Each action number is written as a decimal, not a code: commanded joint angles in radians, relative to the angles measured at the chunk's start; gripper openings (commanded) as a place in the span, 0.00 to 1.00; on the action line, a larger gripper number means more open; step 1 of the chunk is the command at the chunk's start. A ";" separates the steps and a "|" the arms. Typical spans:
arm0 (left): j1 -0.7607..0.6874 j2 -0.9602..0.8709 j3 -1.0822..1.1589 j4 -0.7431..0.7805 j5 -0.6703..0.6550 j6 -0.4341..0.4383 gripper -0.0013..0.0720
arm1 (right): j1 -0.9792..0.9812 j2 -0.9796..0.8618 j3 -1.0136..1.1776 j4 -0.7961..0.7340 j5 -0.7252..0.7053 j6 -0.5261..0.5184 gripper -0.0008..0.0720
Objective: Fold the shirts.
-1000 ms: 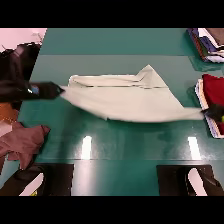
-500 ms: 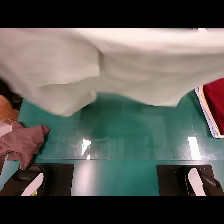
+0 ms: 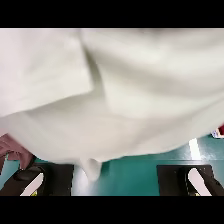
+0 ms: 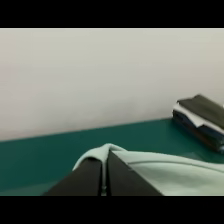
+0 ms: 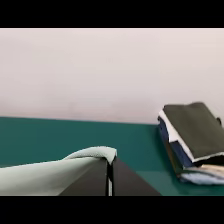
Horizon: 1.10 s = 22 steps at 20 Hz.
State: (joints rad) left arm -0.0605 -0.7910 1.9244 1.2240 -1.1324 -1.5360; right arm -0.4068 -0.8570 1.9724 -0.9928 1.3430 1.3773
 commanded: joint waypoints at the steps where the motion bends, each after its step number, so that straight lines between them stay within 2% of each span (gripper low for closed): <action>1: 0.001 -0.074 -0.212 0.021 -0.073 -0.010 0.05 | 0.014 -0.071 -0.147 0.001 0.066 0.013 0.04; 4: 0.001 -0.193 -0.389 0.019 -0.072 -0.008 0.05 | 0.105 -0.179 -0.315 -0.035 0.087 0.013 0.04; 6: 0.001 -0.296 -0.479 0.019 -0.059 0.004 0.05 | 0.201 -0.274 -0.410 -0.137 0.074 0.013 0.04; 9: 0.001 -0.492 -0.527 0.021 0.030 0.048 0.05 | 0.311 -0.458 -0.488 -0.262 0.002 0.048 0.04; 13: 0.001 -0.676 -0.526 0.019 0.291 0.063 0.05 | 0.361 -0.703 -0.391 -0.262 -0.105 0.055 0.04; 16: 0.001 -0.702 -0.526 0.020 0.373 0.063 0.05 | 0.381 -0.801 -0.270 -0.260 -0.113 0.055 0.04; 18: 0.003 -0.689 -0.524 0.035 0.323 0.063 0.05 | 0.384 -0.814 -0.229 -0.261 -0.095 0.054 0.04; 22: 0.031 -0.671 -0.535 0.062 0.016 0.064 0.05 | 0.377 -0.763 -0.303 -0.303 -0.011 0.044 0.04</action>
State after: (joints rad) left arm -0.0422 -1.4620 1.3979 1.2598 -0.9455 -1.4750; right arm -0.0311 -1.6318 1.7004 -1.2640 1.2884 1.4292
